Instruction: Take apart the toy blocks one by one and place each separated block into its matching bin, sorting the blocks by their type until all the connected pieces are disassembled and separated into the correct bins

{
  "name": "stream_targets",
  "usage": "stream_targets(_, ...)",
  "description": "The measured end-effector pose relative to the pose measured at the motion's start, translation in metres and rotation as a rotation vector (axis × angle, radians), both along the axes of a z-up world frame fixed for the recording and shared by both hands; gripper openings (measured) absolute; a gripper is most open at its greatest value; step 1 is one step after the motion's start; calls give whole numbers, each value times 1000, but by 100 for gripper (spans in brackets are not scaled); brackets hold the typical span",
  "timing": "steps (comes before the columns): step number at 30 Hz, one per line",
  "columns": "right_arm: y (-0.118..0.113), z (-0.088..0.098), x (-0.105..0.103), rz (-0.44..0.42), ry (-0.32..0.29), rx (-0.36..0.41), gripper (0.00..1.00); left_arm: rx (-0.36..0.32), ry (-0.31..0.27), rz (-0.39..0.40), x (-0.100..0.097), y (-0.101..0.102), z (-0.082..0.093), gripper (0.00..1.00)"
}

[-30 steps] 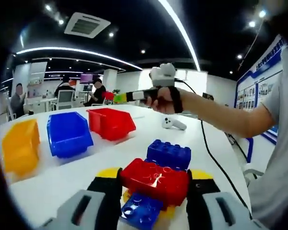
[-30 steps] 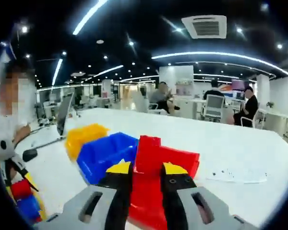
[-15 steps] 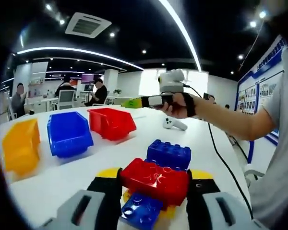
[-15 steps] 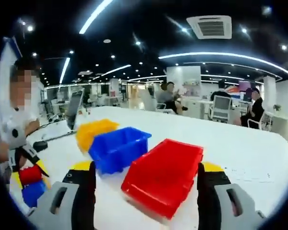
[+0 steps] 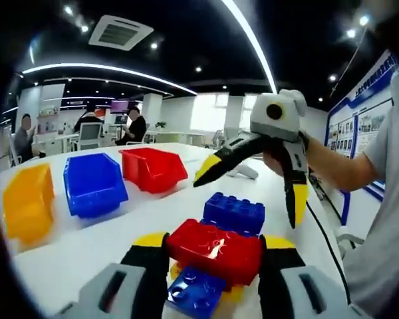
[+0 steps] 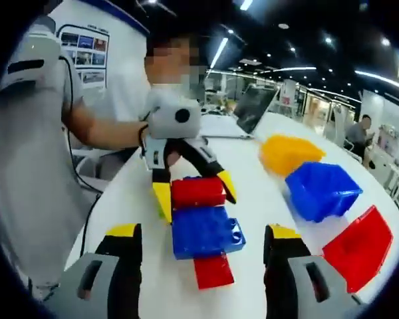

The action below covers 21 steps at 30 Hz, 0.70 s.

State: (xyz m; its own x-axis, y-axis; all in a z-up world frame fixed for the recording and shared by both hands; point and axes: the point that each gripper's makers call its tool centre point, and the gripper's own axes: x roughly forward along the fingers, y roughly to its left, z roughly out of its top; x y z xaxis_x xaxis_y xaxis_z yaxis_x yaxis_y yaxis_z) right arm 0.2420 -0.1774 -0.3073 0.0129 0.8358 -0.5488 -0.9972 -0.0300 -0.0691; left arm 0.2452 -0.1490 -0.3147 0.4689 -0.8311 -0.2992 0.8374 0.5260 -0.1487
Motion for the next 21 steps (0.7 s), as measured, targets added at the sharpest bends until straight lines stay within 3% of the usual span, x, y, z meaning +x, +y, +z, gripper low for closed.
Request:
stream_targets(4, -2, -11, 11, -33, -19, -55, 49, 4, 5, -4, 0, 0, 0, 54)
stream_targets(8, 1, -9, 9, -34, 0, -42, 47, 12, 25, -7, 1, 0, -1, 54)
stream_targets(16, 3, -9, 5, -37, -51, -37, 46, 8, 14, -11, 2, 0, -1, 53)
stream_targets(17, 3, -8, 3, -33, -66, -45, 46, 9, 15, -12, 2, 0, -1, 53)
stream_targets(21, 5, -7, 5, -1, -249, -108, 46, 9, 14, 5, 7, 4, -1, 53)
